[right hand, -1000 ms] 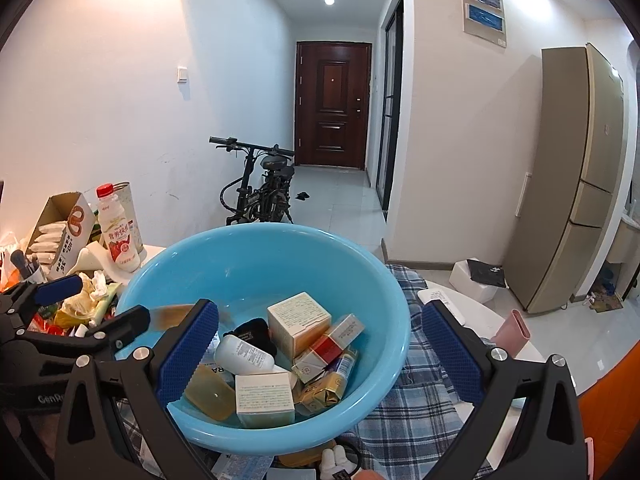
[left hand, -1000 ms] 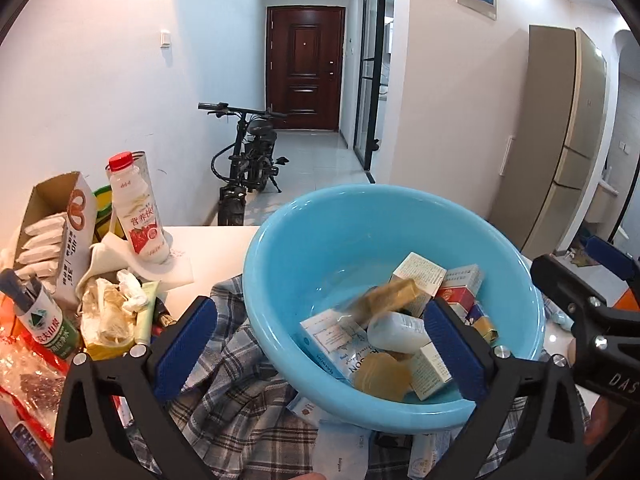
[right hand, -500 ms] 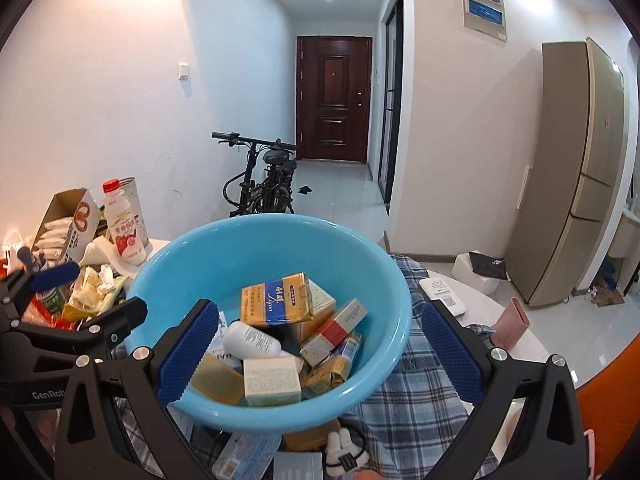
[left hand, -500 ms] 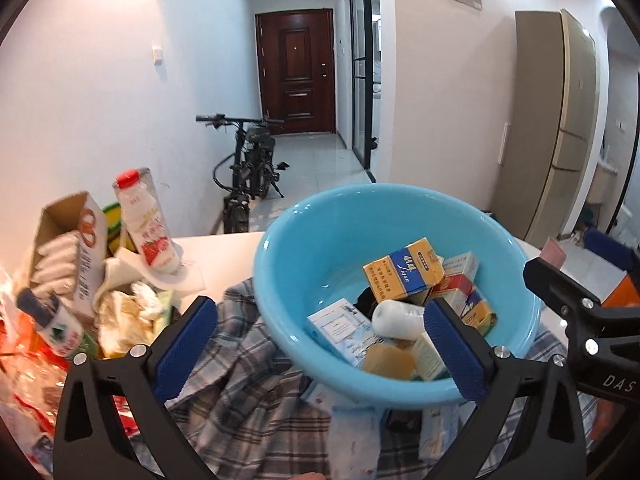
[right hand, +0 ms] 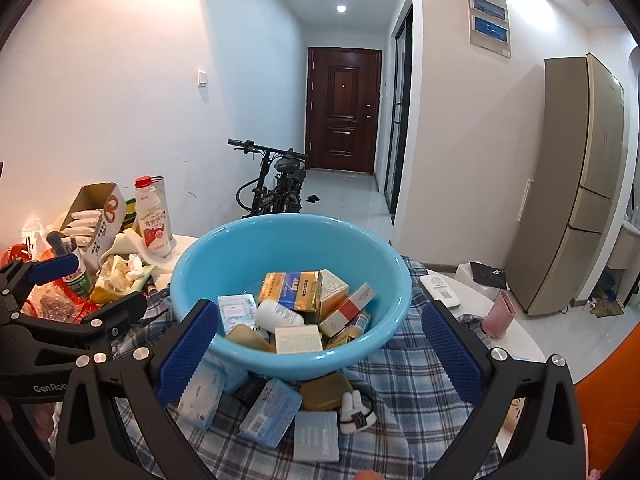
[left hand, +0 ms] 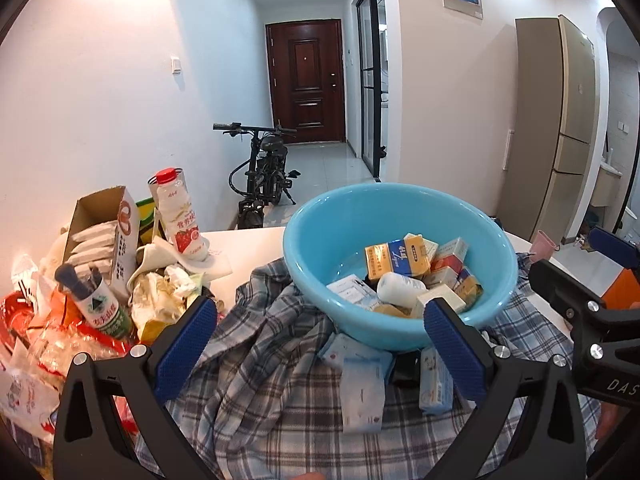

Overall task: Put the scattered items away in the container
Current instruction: 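Open the left gripper to drop the gold-and-blue pack into the basin, then lower both tools toward the items on the cloth beside the basin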

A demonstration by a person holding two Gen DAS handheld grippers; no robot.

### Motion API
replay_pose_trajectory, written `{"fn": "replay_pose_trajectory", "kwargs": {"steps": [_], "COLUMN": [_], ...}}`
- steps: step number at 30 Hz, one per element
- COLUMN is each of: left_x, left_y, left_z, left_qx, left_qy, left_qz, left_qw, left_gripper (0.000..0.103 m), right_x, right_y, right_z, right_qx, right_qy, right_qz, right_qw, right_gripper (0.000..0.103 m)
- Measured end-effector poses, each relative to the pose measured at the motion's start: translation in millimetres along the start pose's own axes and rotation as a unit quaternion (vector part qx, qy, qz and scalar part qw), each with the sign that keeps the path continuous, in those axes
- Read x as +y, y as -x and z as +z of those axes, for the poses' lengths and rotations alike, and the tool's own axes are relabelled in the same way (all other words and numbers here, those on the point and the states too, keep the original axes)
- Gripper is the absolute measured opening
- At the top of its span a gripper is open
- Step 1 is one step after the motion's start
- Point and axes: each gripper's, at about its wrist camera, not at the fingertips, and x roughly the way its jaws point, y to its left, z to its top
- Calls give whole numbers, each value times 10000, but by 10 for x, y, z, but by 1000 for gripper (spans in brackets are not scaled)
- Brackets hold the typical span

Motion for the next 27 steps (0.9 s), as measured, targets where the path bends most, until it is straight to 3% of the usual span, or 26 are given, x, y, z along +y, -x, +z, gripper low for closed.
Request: {"fn": "replay_pose_trajectory", "kwargs": {"steps": [6,12,20,27], "left_x": [34,117,185,170], "left_y": [91,37,-100,-217], "left_z": [-150,-327,-463,-576], "left_qx": [22,183,377,532], "left_qy": [68,241,324,245], "left_qz": [22,-25,-76,-165], "left_qw": [10000,9995,9987,9981], "left_gripper": [103,103,103,103], "right_x": [-19,-2,96,-19], "right_y": [169,144,-291,-725], "right_z": [-124,-321,-799,-1264], "right_qx": [-43,198,1015,1895], "right_qy": [-42,-18,-36,104], "right_qz": [-33,-49,104,1], "right_qw": [10000,9998,9948,9818], "right_gripper": [103,103,103,103]}}
